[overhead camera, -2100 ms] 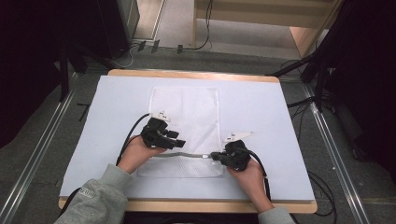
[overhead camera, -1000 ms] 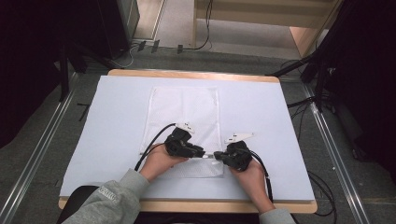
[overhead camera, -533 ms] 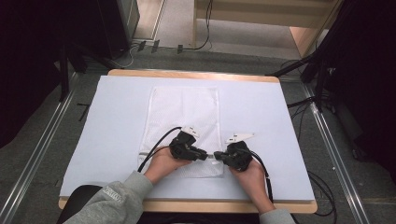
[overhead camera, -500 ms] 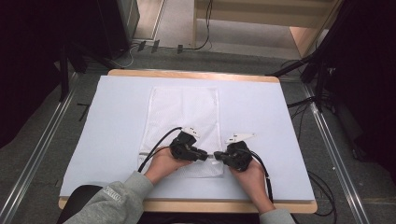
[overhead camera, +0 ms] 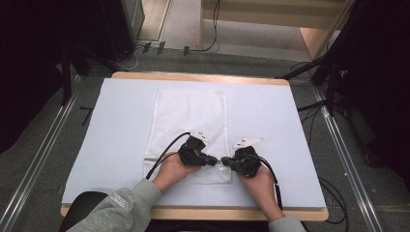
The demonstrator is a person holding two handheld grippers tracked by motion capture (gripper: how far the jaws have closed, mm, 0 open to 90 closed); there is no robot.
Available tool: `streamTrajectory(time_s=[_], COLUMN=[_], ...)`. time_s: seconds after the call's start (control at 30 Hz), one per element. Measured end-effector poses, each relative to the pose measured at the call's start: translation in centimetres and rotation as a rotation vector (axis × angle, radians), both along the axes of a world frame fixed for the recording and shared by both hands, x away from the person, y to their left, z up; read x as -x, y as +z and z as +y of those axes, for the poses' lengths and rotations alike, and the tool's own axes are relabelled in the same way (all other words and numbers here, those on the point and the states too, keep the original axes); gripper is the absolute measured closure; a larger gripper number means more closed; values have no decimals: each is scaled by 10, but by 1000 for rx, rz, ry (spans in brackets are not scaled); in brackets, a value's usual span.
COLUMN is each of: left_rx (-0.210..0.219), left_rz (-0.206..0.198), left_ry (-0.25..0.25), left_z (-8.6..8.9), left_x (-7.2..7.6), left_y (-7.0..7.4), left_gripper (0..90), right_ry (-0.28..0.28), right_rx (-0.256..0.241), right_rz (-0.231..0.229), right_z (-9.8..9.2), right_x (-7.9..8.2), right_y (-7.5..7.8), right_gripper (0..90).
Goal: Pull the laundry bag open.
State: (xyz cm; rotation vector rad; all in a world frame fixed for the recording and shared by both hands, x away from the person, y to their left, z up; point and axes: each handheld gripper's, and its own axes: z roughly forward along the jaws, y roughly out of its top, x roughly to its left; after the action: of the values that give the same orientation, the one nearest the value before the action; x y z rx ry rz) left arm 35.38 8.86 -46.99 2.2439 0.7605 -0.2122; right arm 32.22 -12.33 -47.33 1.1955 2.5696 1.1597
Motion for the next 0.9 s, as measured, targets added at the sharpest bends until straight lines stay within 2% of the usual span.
streamTrajectory(time_s=[0.13, 0.27, 0.4, 0.57, 0.67, 0.7, 0.77, 0.9], left_rx=[-2, -1, -2, -13, -19, -16, -5, -20], left_rz=[13, 48, 67, 69, 83, 103, 108, 95], left_ry=[-6, -10, -13, -28, -14, -20, -16, -25], left_z=[0, 2, 3, 4, 11, 14, 17, 24], left_x=[-2, -5, -6, -6, -9, -11, -11, -10], left_y=[0, 2, 2, 4, 6, 6, 7, 9], left_gripper=[879, 880, 881, 882, 883, 882, 882, 882], right_ry=[9, 18, 21, 25, 26, 27, 30, 28], right_rx=[10, 19, 19, 22, 20, 17, 11, -6], right_rz=[-29, -55, -60, -65, -64, -66, -67, -65], right_z=[1, 1, 1, 0, 0, 0, -1, -3], right_x=[2, 4, 5, 5, 5, 5, 4, 4], right_y=[-1, -2, -2, -2, -2, -3, -3, -4], right_gripper=[900, 900, 900, 900, 900, 900, 900, 900])
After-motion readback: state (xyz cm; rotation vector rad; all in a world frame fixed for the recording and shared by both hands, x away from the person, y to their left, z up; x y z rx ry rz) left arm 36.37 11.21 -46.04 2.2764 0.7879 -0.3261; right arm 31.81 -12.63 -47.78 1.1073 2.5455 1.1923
